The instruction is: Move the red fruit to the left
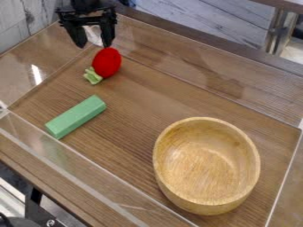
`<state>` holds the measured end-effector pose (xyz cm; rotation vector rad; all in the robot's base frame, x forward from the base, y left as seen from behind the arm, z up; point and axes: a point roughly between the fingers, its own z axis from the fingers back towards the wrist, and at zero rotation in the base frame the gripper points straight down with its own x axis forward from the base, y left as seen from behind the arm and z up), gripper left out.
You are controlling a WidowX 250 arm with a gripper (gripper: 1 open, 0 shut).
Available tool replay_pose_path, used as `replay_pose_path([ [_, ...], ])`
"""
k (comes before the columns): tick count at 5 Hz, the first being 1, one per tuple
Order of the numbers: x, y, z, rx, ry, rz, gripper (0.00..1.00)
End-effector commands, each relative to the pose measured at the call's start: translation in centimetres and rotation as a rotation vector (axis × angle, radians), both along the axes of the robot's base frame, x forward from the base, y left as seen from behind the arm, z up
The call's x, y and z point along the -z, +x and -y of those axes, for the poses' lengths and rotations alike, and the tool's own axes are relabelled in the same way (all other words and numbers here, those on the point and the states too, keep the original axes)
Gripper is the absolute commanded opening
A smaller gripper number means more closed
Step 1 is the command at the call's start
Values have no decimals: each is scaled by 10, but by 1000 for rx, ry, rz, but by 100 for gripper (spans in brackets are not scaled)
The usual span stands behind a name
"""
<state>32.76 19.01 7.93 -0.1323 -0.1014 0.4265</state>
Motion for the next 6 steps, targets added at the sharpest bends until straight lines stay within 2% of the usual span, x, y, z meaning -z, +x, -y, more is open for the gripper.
replay_pose_path([
  [1, -41, 2, -10, -4, 80, 99, 100],
  [2, -52, 7, -12, 4, 96, 111, 100],
  [3, -56, 12, -14, 22, 110, 108, 100],
  [5, -40, 28, -22, 55, 135, 78, 100],
  [6, -43, 28, -14, 62, 141, 70, 100],
])
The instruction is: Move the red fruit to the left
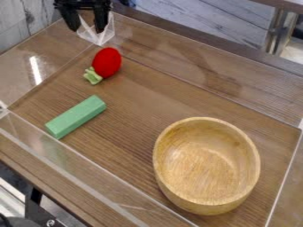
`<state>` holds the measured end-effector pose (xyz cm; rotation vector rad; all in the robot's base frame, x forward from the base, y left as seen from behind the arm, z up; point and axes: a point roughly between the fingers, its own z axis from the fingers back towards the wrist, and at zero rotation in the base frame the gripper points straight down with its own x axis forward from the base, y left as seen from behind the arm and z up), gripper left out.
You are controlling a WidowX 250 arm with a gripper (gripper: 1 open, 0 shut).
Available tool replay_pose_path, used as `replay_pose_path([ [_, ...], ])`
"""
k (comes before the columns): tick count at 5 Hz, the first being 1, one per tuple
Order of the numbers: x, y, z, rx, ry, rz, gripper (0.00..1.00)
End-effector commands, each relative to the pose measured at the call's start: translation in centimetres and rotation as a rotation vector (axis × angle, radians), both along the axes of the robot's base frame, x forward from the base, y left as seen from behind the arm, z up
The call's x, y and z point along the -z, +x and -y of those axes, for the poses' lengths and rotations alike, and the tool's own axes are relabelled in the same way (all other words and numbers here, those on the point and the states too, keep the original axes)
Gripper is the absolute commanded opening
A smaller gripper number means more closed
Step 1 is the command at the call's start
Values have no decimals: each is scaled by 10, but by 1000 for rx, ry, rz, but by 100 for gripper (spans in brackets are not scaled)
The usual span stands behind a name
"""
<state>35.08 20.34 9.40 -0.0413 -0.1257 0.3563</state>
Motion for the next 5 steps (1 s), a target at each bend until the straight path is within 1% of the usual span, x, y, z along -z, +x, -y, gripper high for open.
replay_pose_path([
  [1, -35, 5, 9, 5, 45, 58, 100],
  [2, -44, 4, 20, 27, 45, 54, 100],
  [3, -45, 6, 24, 43, 50, 47, 100],
  [4, -53, 4, 23, 60, 43, 55, 100],
  [5, -56, 12, 30, 51, 38, 63, 100],
])
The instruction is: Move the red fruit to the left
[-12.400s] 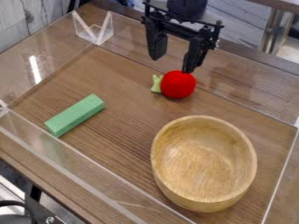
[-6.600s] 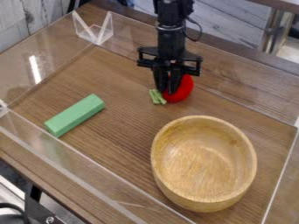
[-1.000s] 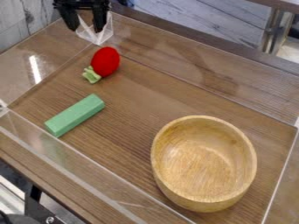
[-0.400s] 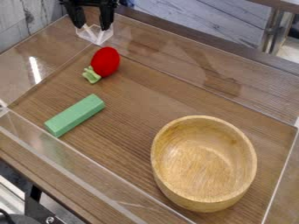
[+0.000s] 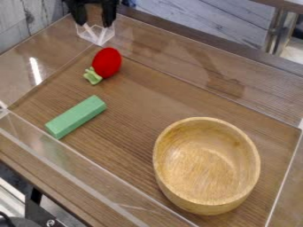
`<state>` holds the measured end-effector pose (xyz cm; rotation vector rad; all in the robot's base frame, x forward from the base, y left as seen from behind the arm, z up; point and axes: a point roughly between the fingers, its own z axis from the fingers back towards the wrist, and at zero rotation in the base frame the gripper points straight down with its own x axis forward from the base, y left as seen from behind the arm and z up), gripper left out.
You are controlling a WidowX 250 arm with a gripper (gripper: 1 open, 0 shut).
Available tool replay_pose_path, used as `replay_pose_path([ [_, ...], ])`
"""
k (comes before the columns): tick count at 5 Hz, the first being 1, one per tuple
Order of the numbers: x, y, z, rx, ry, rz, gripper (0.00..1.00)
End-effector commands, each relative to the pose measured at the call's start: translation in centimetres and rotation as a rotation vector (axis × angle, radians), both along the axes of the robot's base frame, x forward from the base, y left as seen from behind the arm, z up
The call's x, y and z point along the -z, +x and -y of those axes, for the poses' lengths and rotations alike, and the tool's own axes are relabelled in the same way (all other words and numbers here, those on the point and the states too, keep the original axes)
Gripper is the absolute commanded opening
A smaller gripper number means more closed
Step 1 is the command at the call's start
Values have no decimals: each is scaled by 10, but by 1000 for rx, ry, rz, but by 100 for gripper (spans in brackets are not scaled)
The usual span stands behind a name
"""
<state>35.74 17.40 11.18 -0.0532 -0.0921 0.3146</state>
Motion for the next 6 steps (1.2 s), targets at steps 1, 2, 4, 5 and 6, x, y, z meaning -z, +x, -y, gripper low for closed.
replay_pose_path([
  [1, -42, 14, 8, 1, 44, 99, 100],
  [2, -45, 14, 19, 43, 26, 99, 100],
  [4, -53, 12, 46, 91, -5, 88, 100],
  [5, -59, 10, 65, 100, -12, 81, 100],
  [6, -56, 10, 76, 180, -25, 60, 100],
])
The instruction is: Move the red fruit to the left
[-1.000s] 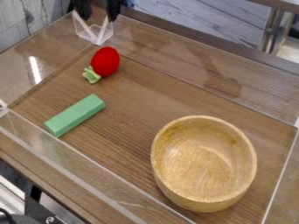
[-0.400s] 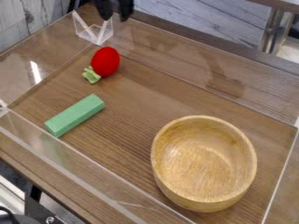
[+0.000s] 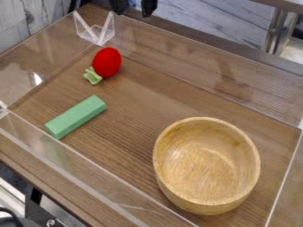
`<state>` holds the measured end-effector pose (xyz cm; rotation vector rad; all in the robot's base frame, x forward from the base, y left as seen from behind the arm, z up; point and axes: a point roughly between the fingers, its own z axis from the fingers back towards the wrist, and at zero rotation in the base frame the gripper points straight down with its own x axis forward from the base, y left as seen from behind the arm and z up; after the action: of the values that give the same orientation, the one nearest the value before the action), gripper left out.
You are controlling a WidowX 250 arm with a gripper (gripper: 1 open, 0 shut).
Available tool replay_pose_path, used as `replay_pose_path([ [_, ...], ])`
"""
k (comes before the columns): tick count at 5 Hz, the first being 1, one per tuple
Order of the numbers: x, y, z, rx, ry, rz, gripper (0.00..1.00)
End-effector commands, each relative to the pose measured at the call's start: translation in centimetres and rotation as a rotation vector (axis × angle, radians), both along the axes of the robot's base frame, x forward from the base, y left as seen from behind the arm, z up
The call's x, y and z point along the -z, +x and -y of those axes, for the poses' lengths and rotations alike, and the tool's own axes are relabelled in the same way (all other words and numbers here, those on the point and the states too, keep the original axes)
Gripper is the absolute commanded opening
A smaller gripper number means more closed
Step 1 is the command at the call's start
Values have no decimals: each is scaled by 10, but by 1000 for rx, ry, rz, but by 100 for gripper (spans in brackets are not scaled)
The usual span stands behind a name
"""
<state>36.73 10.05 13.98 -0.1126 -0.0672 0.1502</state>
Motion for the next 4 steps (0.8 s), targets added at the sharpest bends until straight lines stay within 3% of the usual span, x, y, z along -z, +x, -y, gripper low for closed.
replay_pose_path([
  [1, -18, 1, 12, 73, -4, 48, 100],
  [3, 10, -5, 44, 220, -20, -6, 100],
  [4, 16, -4, 51, 202, -12, -5, 100],
])
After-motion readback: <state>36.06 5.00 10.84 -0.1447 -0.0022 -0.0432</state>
